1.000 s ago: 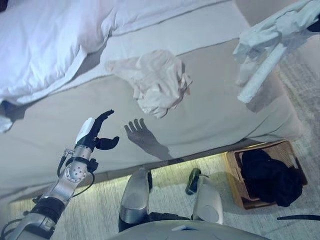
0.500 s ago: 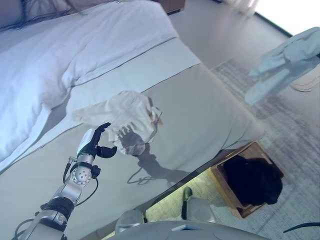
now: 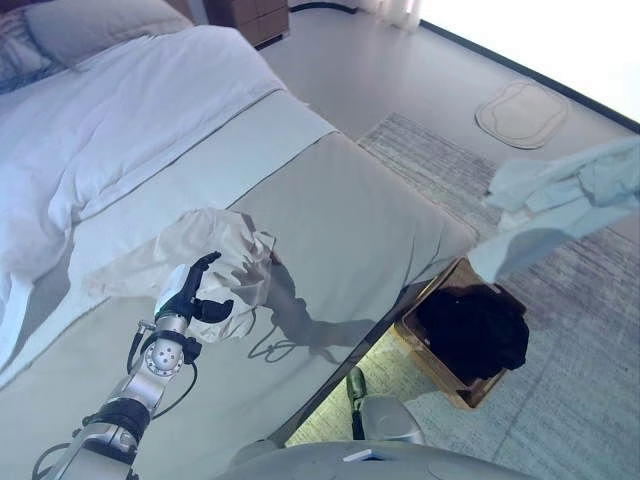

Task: Pick up the clothes from the bed and place them into the basket

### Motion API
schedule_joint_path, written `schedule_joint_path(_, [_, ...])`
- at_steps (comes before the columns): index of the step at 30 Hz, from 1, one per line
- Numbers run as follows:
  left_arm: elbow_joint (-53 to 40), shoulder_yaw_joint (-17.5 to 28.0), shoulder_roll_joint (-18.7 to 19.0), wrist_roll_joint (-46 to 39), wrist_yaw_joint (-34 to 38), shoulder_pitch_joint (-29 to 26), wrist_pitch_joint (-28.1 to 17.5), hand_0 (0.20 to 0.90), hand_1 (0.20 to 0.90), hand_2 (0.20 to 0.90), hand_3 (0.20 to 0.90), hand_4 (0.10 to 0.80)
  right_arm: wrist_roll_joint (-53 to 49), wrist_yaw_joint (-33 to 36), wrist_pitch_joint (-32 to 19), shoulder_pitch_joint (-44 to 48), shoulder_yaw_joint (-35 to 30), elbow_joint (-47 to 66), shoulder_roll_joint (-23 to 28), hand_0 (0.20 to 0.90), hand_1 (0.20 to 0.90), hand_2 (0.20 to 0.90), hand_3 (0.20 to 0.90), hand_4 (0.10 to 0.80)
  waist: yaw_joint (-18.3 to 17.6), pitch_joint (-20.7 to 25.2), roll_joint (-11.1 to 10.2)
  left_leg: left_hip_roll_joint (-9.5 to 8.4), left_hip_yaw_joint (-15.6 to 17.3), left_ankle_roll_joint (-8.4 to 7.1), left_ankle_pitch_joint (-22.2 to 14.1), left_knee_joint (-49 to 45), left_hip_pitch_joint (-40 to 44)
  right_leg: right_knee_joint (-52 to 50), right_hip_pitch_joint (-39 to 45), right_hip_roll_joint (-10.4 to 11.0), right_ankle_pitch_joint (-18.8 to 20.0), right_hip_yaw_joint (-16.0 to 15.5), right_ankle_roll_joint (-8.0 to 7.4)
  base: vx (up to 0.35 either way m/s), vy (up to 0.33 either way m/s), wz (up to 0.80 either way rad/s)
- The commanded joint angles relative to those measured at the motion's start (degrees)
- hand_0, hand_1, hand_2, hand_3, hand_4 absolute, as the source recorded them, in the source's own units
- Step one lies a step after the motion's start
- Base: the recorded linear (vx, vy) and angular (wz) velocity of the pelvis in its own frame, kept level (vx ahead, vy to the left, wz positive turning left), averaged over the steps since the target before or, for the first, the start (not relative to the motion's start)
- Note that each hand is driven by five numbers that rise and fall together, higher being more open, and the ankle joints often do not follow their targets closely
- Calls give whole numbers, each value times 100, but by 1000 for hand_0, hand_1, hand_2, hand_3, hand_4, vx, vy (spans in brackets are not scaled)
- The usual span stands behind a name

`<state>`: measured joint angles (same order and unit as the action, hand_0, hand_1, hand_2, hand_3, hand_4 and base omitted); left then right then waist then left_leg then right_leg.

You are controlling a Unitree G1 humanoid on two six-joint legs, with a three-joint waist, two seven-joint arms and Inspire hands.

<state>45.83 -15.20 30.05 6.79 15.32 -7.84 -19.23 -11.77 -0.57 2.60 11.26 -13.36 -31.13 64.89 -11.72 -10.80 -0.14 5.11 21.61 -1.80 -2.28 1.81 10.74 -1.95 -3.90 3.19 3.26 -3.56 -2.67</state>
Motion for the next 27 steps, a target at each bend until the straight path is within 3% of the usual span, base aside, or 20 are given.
schedule_joint_path(1, [53, 236, 278, 88, 224, -247, -497, 900, 900, 900, 900, 800, 16, 115, -430, 308, -361, 122, 82, 300, 300, 300, 200, 100, 34, 598, -276, 152, -231, -40, -479, -752, -434, -417, 180, 163, -479, 48, -258, -9, -25, -9])
schedule_joint_path(22, [39, 75, 248, 38, 70, -410, -380, 900, 900, 900, 900, 800, 233, -310, -171, 582, 447, -1704, -894, 300, 300, 300, 200, 100, 166, 495, 9, 132, -194, -78, -451, -717, -442, -406, 181, 187, -478, -164, -239, -12, -20, 0])
schedule_joint_path(23, [37, 62, 239, 47, 67, -421, -377, 900, 900, 900, 900, 800, 321, -252, -143, 609, 482, -1814, -922, 368, 368, 368, 280, 180, 181, 489, 25, 129, -200, -78, -446, -704, -439, -399, 188, 192, -477, -180, -241, -14, -14, 11])
schedule_joint_path(24, [31, 53, 232, 63, 66, -427, -371, 900, 900, 900, 900, 800, 430, -155, -117, 637, 521, -1907, -948, 900, 900, 900, 900, 800, 192, 487, 40, 128, -204, -79, -441, -691, -436, -392, 194, 194, -478, -187, -241, -12, -15, 10])
schedule_joint_path(27, [-1, 1, 236, 75, 90, -427, -361, 900, 900, 900, 900, 800, 666, 105, -24, 718, 607, -2145, -975, 900, 900, 900, 900, 800, 214, 478, 79, 129, -211, -83, -425, -667, -435, -378, 201, 200, -478, -201, -244, -15, -13, 7])
